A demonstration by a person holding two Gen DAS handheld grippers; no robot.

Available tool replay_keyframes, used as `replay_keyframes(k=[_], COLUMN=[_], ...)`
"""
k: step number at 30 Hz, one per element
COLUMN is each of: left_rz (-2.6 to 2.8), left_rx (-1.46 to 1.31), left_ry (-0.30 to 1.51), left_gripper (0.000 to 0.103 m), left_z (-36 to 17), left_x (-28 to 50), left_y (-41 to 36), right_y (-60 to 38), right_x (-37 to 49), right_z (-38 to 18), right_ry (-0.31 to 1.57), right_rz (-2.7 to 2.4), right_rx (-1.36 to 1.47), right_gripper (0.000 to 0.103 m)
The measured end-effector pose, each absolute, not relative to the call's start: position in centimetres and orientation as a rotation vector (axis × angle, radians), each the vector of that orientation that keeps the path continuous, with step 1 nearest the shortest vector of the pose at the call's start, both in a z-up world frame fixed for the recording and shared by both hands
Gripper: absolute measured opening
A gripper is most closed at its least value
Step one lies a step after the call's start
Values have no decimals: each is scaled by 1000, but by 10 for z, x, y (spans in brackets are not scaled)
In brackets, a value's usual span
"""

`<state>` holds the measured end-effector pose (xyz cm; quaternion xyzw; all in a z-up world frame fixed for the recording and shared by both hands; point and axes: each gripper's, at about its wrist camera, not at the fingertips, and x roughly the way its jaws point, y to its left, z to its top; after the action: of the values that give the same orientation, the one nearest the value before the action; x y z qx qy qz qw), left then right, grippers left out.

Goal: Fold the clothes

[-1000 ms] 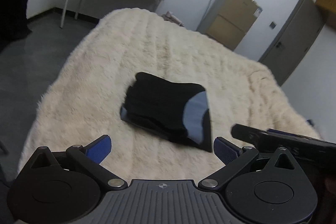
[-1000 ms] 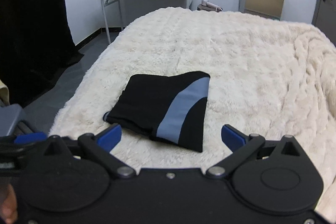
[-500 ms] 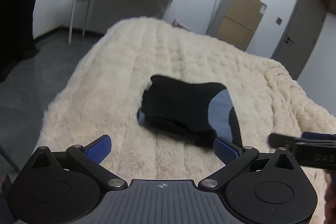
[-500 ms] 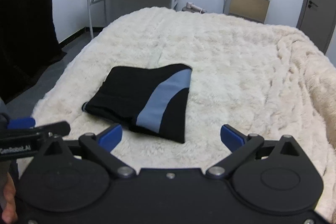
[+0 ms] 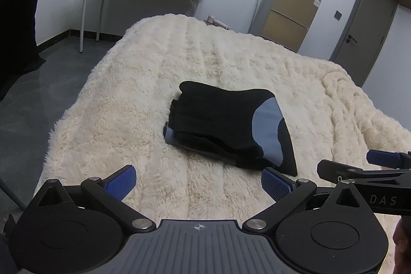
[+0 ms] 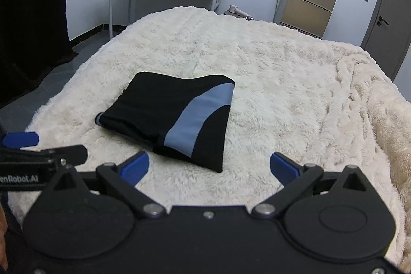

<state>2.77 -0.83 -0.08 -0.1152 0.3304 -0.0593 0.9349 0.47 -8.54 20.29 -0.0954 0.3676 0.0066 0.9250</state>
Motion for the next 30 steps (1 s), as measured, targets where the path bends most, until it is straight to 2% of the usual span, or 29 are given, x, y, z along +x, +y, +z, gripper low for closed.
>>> replay_keyframes(k=[30], left_rz=[-119], left_rx=[-219], left_ry=[688], left_gripper=[103], left_z=[-2], left_x=[28], left_y=[-10], right_y=[-85], right_x=[7], right_z=[201], right_ry=[777], right_rz=[5], right_rx=[-208], right_gripper=[102])
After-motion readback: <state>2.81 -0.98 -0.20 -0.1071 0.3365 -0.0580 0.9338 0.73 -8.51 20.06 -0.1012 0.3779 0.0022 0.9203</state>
